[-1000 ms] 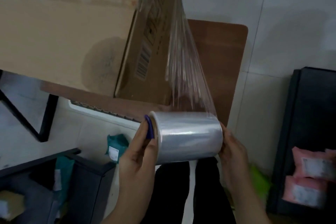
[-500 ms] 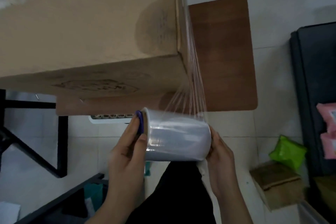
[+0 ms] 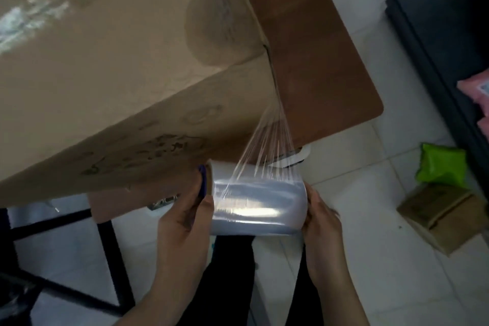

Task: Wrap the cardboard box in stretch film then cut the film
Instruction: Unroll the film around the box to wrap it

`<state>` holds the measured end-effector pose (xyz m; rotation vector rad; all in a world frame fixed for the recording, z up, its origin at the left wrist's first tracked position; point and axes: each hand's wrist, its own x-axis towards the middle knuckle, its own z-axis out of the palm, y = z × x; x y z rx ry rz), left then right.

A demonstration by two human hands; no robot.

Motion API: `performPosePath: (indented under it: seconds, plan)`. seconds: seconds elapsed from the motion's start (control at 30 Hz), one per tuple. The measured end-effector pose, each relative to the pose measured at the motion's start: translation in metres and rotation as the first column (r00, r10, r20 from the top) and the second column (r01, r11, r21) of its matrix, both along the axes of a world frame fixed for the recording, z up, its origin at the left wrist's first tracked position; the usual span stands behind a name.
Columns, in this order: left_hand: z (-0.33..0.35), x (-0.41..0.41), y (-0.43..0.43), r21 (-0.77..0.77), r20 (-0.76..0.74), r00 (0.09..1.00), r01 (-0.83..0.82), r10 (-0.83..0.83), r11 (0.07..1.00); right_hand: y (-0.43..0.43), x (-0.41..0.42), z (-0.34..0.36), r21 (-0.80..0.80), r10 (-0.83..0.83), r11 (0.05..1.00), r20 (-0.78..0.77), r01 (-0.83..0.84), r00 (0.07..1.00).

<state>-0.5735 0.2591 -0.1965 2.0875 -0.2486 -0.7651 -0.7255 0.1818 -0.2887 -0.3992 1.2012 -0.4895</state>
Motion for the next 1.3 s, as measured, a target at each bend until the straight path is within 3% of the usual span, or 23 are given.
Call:
performPosePath:
  seconds: [0.17,0.4,0.6,0.73,0.93,1.3]
  plan:
    - [0.002,0.04,0.011,0.024,0.101,0.962,0.254,-0.255,0.967,0.03,0.031,0.003,0.02,-0.123,0.992,0.056,0.122,0.991]
    - [0.007,0.069,0.029,-0.026,0.183,0.903,0.399,-0.387,0.917,0.071,0.06,0.012,-0.064,-0.269,0.958,0.123,0.278,0.955]
    - [0.009,0.092,0.07,0.014,0.155,0.879,0.455,-0.451,0.891,0.127,0.08,0.007,-0.093,-0.37,0.92,0.119,0.382,0.921]
    - [0.001,0.111,0.092,0.021,0.034,0.885,0.463,-0.464,0.886,0.166,0.093,-0.001,-0.144,-0.449,0.875,0.11,0.461,0.887]
    - [-0.006,0.15,0.123,0.035,0.075,0.786,0.613,-0.614,0.789,0.216,0.131,-0.01,-0.112,-0.605,0.778,0.134,0.618,0.785]
    - [-0.005,0.205,0.186,-0.008,0.001,0.793,0.61,-0.61,0.793,0.296,0.196,-0.017,-0.071,-0.715,0.685,0.126,0.725,0.688]
